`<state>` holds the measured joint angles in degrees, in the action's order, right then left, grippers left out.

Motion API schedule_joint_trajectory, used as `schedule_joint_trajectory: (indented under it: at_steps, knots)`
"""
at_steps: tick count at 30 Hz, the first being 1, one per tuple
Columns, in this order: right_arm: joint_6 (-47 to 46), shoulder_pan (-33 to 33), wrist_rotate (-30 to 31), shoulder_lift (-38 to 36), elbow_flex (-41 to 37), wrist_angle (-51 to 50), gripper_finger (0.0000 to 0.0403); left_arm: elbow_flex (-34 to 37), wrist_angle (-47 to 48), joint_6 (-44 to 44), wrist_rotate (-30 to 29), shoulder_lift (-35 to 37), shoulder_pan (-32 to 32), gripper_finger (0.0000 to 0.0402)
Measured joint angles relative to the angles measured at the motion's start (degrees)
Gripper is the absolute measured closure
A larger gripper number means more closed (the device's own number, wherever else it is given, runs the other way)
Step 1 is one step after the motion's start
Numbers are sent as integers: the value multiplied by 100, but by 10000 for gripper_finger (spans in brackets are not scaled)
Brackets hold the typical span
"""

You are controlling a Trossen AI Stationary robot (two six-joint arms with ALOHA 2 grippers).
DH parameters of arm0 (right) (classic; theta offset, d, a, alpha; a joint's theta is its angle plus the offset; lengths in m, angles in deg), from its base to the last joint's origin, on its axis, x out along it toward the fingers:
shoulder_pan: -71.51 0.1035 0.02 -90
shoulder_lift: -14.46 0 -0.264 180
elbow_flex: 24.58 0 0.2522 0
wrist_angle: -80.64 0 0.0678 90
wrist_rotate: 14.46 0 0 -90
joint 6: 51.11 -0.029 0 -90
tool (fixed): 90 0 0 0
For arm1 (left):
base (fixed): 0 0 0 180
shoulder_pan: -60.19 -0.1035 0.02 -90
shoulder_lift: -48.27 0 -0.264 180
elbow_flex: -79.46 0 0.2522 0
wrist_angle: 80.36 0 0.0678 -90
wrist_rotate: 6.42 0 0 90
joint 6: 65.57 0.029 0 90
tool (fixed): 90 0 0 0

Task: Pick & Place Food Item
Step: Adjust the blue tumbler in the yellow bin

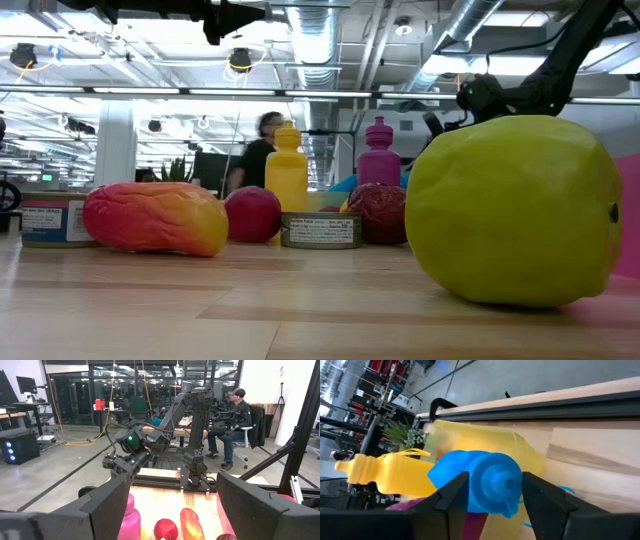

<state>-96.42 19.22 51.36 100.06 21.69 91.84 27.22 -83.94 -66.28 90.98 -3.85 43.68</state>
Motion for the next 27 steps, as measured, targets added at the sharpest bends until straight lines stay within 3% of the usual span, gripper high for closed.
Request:
schedule_joint_trajectory:
  at_steps: [11, 27]
  knots:
    - [32, 0, -110, 0, 0, -53, 243, 0, 0, -2, -2, 0, 0, 112]
    - [344, 9, -448, 0, 0, 261, 398, 0, 0, 0, 0, 0, 0, 112]
